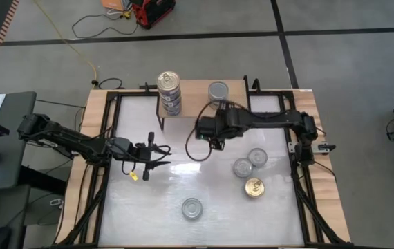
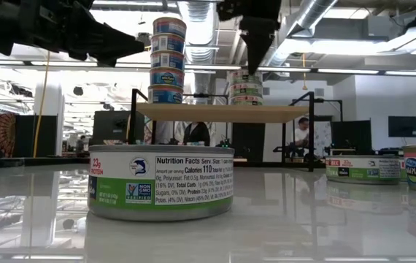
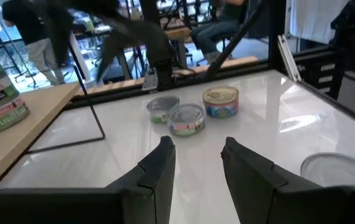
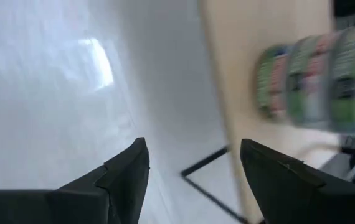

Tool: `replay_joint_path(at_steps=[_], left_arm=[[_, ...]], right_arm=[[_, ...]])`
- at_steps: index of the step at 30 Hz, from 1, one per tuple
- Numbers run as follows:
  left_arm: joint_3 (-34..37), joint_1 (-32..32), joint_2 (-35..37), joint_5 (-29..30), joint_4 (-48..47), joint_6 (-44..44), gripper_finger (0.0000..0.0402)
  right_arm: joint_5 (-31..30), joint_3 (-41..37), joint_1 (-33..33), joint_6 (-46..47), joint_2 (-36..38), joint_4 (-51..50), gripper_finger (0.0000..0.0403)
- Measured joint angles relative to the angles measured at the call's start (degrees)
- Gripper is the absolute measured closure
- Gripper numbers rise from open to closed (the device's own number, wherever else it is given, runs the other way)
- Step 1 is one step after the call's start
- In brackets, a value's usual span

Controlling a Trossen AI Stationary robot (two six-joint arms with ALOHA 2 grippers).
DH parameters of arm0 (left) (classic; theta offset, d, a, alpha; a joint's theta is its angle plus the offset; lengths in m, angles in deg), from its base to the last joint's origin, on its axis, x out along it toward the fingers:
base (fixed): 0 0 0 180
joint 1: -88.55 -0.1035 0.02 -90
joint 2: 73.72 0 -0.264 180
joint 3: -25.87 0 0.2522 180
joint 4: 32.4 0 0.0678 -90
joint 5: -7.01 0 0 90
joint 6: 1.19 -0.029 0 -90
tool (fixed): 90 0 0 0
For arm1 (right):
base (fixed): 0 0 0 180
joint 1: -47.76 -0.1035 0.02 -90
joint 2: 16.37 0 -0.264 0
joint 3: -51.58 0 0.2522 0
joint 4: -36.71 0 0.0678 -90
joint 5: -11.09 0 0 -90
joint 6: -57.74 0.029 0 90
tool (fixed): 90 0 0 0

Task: Stack canned seafood by type on shelf
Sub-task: Stack the green tuna can on top of the other green tuna cans on the shelf

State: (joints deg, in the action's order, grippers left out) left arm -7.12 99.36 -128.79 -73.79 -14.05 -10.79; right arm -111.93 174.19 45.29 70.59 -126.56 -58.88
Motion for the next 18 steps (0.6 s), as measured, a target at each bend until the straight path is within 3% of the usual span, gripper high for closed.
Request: replay_joint_path(at_steps=[5, 9, 14, 18], left_arm=[[0.0, 0.3, 0.0, -0.2, 0.3, 2.5, 0.0274], [0.0, 0.9, 0.0, -0.2, 0.6, 4.5, 0.0274], [0.0, 1.1, 0.0, -0.2, 1.6, 8.0, 0.0274], [-0.5, 1.2, -0.1, -2.4, -1.0, 14.0, 0.0274]], right_arm=[[0.2, -7.5, -5.5, 7.2, 1.2, 0.6, 0.0117], [-0.3, -15.4, -11.0, 13.4, 7.0, 7.3, 0.0117], [-4.1, -29.6, -15.4, 14.7, 19.3, 24.0, 0.0117], [-2.2, -42.1, -14.5, 14.0, 28.8, 39.8, 0.0117]])
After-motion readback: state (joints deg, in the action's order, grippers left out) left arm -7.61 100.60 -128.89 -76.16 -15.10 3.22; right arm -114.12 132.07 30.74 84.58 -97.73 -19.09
